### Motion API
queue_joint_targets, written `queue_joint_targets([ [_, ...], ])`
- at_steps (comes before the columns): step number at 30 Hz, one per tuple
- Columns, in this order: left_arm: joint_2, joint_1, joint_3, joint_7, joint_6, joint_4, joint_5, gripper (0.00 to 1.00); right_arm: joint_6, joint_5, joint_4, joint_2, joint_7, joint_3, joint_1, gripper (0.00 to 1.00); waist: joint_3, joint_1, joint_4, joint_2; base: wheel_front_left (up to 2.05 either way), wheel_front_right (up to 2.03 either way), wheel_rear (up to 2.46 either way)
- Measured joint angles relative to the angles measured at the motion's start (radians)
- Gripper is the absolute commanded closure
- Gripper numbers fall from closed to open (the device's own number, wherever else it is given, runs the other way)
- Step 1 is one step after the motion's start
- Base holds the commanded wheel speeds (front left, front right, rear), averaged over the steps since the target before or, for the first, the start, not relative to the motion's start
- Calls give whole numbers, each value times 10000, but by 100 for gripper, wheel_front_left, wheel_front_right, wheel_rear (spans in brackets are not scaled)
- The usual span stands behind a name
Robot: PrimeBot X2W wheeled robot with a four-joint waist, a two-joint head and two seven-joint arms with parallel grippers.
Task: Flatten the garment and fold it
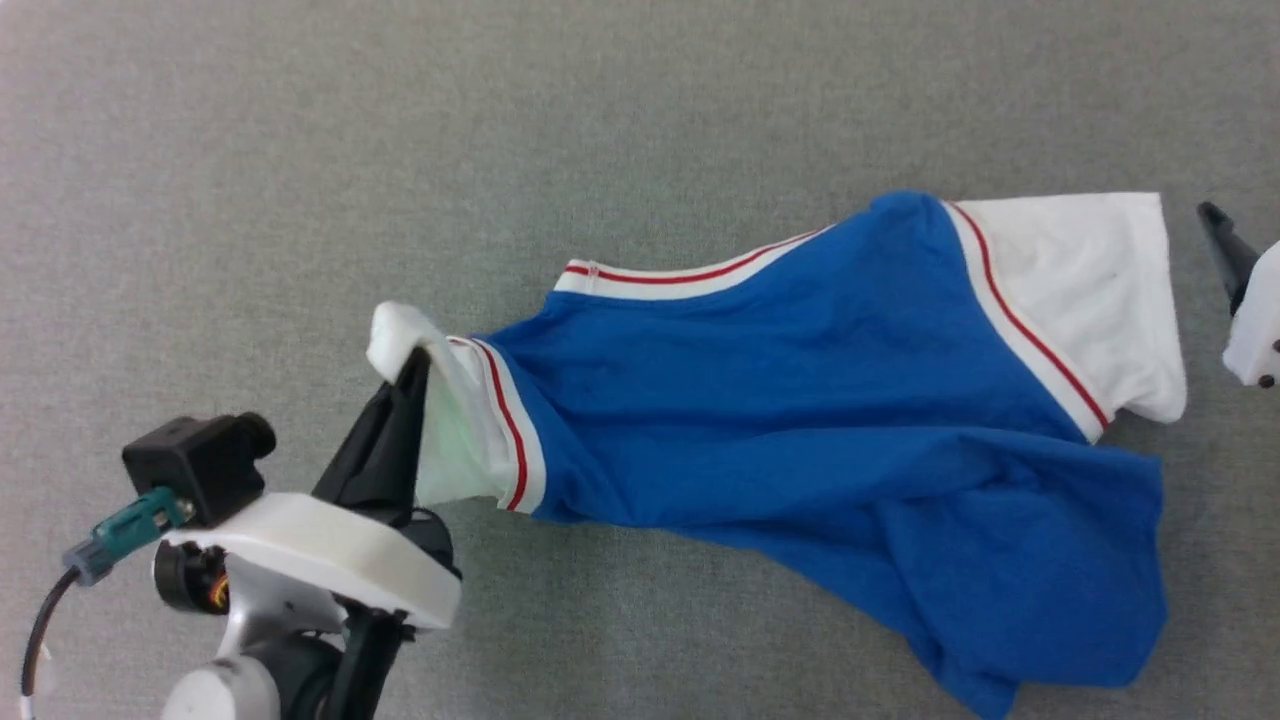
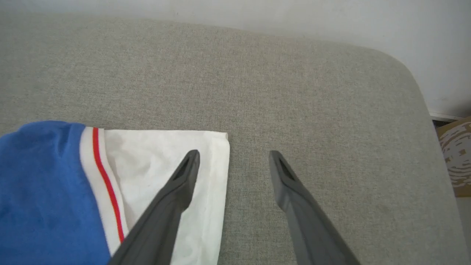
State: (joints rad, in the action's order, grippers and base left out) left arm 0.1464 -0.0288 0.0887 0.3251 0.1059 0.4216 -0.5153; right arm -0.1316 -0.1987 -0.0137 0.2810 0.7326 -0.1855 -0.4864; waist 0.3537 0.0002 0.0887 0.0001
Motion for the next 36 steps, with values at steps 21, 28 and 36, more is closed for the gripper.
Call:
queue_joint_targets([
  [21, -198, -584, 495, -86, -84, -217, 121, 100, 4, -295, -2153, -104, -326, -201, -919, 100, 1357, -2, 685, 0, 0, 0, 0],
  [28, -84, -1623, 523, -75, -163, -681, 291, 100, 2, -771, -2107, -571, -1616, -196, -932, 100, 704, -1, 504, 0, 0, 0, 0],
  [36, 550, -4655, 780, 430, -529, -2021, 1041, 100, 2, -1212, -1605, -828, -2650, 207, -1739, 100, -485, -3, 20, 0, 0, 0, 0],
])
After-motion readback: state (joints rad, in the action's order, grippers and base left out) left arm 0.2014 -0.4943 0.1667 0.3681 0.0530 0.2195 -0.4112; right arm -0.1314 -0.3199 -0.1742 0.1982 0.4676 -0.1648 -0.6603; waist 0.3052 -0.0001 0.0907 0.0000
